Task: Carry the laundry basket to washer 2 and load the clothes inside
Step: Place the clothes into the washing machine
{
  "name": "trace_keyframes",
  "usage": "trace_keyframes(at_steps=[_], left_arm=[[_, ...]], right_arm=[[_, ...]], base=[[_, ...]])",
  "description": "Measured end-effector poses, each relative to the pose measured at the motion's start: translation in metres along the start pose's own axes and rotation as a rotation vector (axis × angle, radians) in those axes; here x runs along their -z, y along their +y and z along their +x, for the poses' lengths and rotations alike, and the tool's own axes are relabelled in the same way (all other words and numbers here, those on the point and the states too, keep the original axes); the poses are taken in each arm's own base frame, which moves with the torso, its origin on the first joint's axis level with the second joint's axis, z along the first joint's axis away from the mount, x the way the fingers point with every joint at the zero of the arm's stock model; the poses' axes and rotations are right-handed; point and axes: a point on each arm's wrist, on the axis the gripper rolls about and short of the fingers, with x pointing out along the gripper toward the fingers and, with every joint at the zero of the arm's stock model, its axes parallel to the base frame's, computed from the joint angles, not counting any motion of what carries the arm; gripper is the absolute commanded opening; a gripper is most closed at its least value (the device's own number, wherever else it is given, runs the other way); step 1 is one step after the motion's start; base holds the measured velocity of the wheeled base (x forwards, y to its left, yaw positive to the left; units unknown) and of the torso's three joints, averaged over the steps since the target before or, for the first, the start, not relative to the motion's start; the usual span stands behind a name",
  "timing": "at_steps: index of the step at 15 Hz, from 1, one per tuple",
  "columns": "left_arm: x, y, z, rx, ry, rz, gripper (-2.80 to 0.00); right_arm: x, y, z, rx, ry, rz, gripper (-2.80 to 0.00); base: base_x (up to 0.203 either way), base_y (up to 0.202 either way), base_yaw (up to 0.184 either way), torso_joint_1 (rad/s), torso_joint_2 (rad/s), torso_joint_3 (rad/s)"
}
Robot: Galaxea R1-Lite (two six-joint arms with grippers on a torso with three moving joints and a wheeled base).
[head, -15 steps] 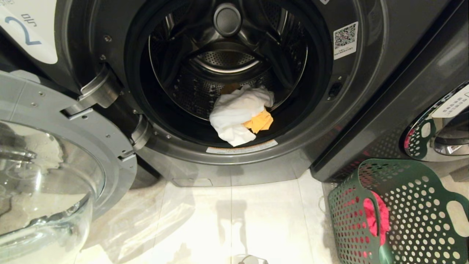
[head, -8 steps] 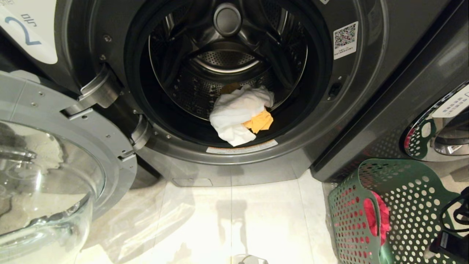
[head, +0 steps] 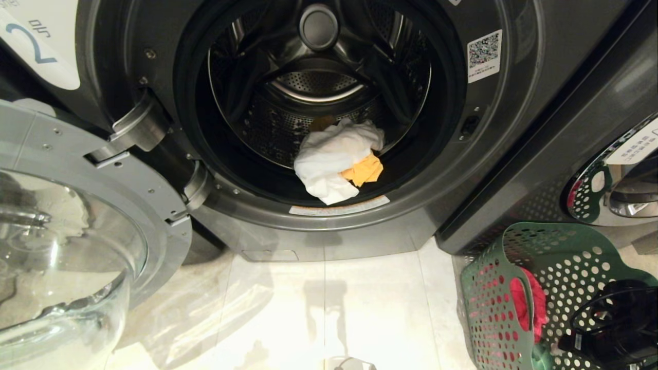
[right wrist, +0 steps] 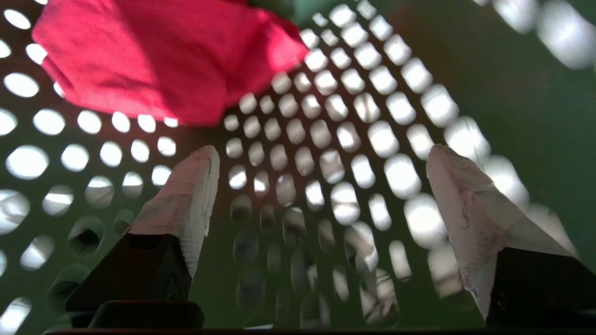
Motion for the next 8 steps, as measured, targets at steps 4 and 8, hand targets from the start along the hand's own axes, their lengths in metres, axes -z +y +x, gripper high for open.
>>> trace_keyframes(at_steps=[4, 8], left_arm=[[0.000, 0.000, 0.000, 0.000, 0.000, 0.000, -2.80], [0.000, 0.000, 0.000, 0.000, 0.000, 0.000, -2.80]], right_arm=[[0.002, 0.025, 0.046, -0.150, 0.038, -0.103, 0.00], [-0.007, 0.059, 0.080, -0.216, 0.044, -0.066, 0.00]], base=[[0.000, 0.000, 0.000, 0.000, 0.00, 0.000], [0.000, 0.000, 0.000, 0.000, 0.00, 0.000]])
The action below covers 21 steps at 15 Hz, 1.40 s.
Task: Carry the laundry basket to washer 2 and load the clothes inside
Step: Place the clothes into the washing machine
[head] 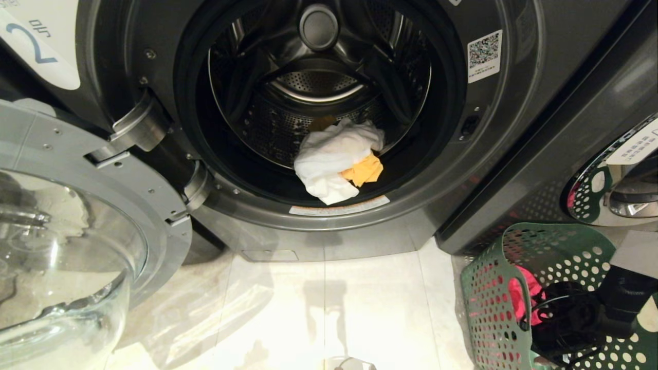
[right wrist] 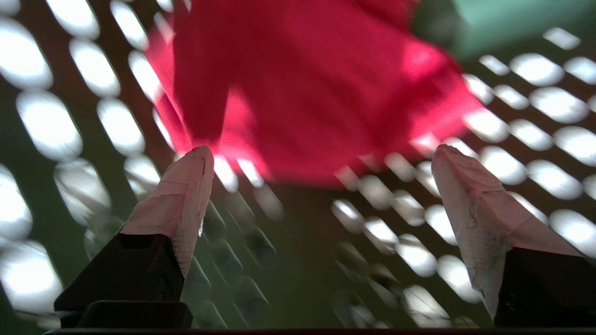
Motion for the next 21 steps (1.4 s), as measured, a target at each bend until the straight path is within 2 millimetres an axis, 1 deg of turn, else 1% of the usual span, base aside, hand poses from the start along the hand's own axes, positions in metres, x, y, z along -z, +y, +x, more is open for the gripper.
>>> trace_keyframes(at_steps=[2, 5, 7, 10, 13, 14, 18, 21], left_arm=[[0.000, 0.000, 0.000, 0.000, 0.000, 0.000, -2.80], [0.000, 0.000, 0.000, 0.000, 0.000, 0.000, -2.80], [0.000, 0.000, 0.000, 0.000, 0.000, 0.000, -2.80], [0.000, 0.000, 0.000, 0.000, 0.000, 0.000, -2.80], [0.000, 0.000, 0.000, 0.000, 0.000, 0.000, -2.80], [0.000, 0.000, 0.000, 0.000, 0.000, 0.000, -2.80], [0.000, 0.000, 0.000, 0.000, 0.000, 0.000, -2.80], [0.000, 0.000, 0.000, 0.000, 0.000, 0.000, -2.80]], right_arm=[[-0.009, 0.012, 0.019, -0.012, -0.034, 0.026, 0.00], [-0.017, 0.018, 0.043, 0.032, -0.078, 0.009, 0.00], [-0.015, 0.017, 0.055, 0.054, -0.072, 0.004, 0.00], [-0.006, 0.011, 0.069, 0.072, -0.040, 0.012, 0.00], [0.003, 0.005, 0.077, 0.085, -0.004, 0.021, 0.00], [0.004, 0.005, 0.077, 0.087, 0.000, 0.021, -2.80], [0.007, 0.002, 0.079, 0.094, 0.017, 0.027, -2.80], [0.005, -0.003, 0.074, 0.104, 0.030, 0.048, -2.80]], base=[[0.000, 0.000, 0.000, 0.000, 0.00, 0.000], [0.000, 0.000, 0.000, 0.000, 0.00, 0.000], [0.000, 0.000, 0.000, 0.000, 0.00, 0.000], [0.000, 0.000, 0.000, 0.000, 0.00, 0.000], [0.000, 0.000, 0.000, 0.000, 0.00, 0.000], [0.000, 0.000, 0.000, 0.000, 0.00, 0.000], [0.000, 0.000, 0.000, 0.000, 0.00, 0.000], [0.000, 0.000, 0.000, 0.000, 0.00, 0.000]])
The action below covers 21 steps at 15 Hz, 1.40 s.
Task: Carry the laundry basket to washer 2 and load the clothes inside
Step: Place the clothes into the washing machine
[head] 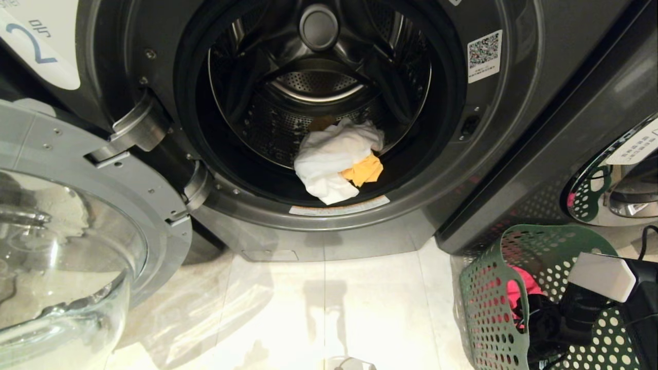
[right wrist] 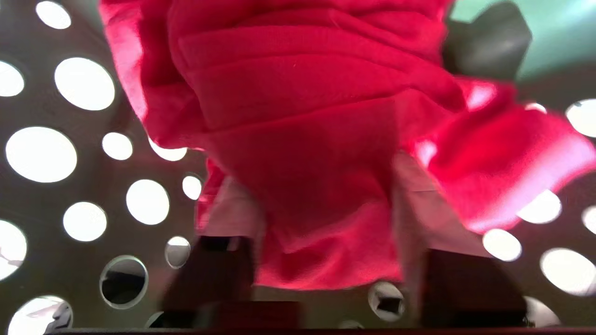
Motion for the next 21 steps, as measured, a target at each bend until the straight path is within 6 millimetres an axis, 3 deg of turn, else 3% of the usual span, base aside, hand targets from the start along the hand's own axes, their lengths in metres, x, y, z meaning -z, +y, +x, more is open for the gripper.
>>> trace_keyframes(at_steps=[5, 11, 16, 21], left_arm=[[0.000, 0.000, 0.000, 0.000, 0.000, 0.000, -2.80], [0.000, 0.000, 0.000, 0.000, 0.000, 0.000, -2.80], [0.000, 0.000, 0.000, 0.000, 0.000, 0.000, -2.80], [0.000, 0.000, 0.000, 0.000, 0.000, 0.000, -2.80]], right_arm=[[-0.008, -0.011, -0.029, 0.022, 0.037, 0.052, -2.80], [-0.021, -0.023, -0.082, 0.029, 0.030, 0.115, -2.80], [-0.022, -0.020, -0.154, 0.006, 0.005, 0.129, -2.80], [0.000, -0.009, -0.247, -0.039, -0.149, 0.045, -2.80]], base=[[0.000, 0.000, 0.000, 0.000, 0.00, 0.000], [0.000, 0.000, 0.000, 0.000, 0.00, 0.000], [0.000, 0.000, 0.000, 0.000, 0.00, 0.000], [0.000, 0.000, 0.000, 0.000, 0.00, 0.000]])
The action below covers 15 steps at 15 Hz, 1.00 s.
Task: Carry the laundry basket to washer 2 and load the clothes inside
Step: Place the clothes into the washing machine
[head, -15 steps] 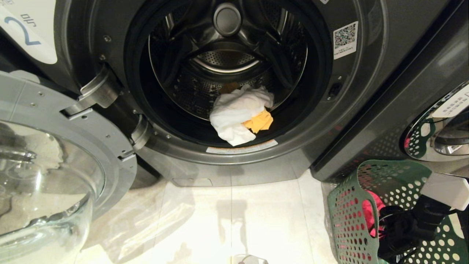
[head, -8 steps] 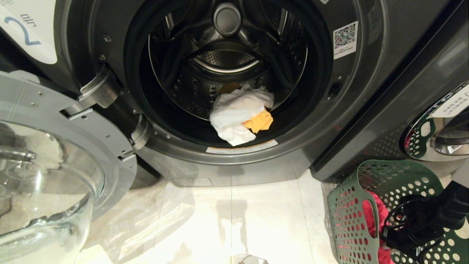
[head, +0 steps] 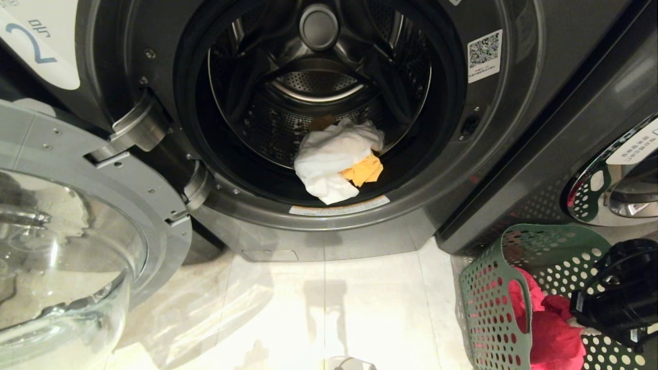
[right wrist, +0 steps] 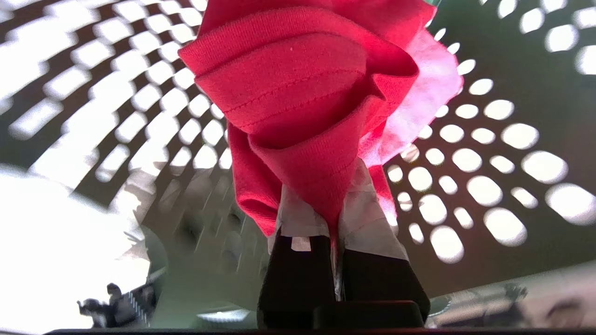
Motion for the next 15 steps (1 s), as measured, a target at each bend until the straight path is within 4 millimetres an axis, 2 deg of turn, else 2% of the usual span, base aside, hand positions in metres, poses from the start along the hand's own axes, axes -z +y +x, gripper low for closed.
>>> trace_keyframes(at_steps=[4, 8, 12, 15], left_arm=[[0.000, 0.000, 0.000, 0.000, 0.000, 0.000, -2.80], [0.000, 0.000, 0.000, 0.000, 0.000, 0.000, -2.80], [0.000, 0.000, 0.000, 0.000, 0.000, 0.000, -2.80], [0.000, 0.000, 0.000, 0.000, 0.000, 0.000, -2.80]], right_arm=[[0.031, 0.008, -0.088, -0.021, -0.218, -0.172, -2.80], [0.083, 0.008, -0.172, 0.042, -0.534, -0.408, -2.80], [0.137, 0.011, -0.249, 0.080, -0.934, -0.671, -2.80], [0.166, 0.022, -0.327, 0.043, -1.310, -0.980, -2.80]], base=[[0.000, 0.000, 0.000, 0.000, 0.00, 0.000], [0.000, 0.000, 0.000, 0.000, 0.00, 0.000], [0.000, 0.000, 0.000, 0.000, 0.00, 0.000], [0.000, 0.000, 0.000, 0.000, 0.00, 0.000]])
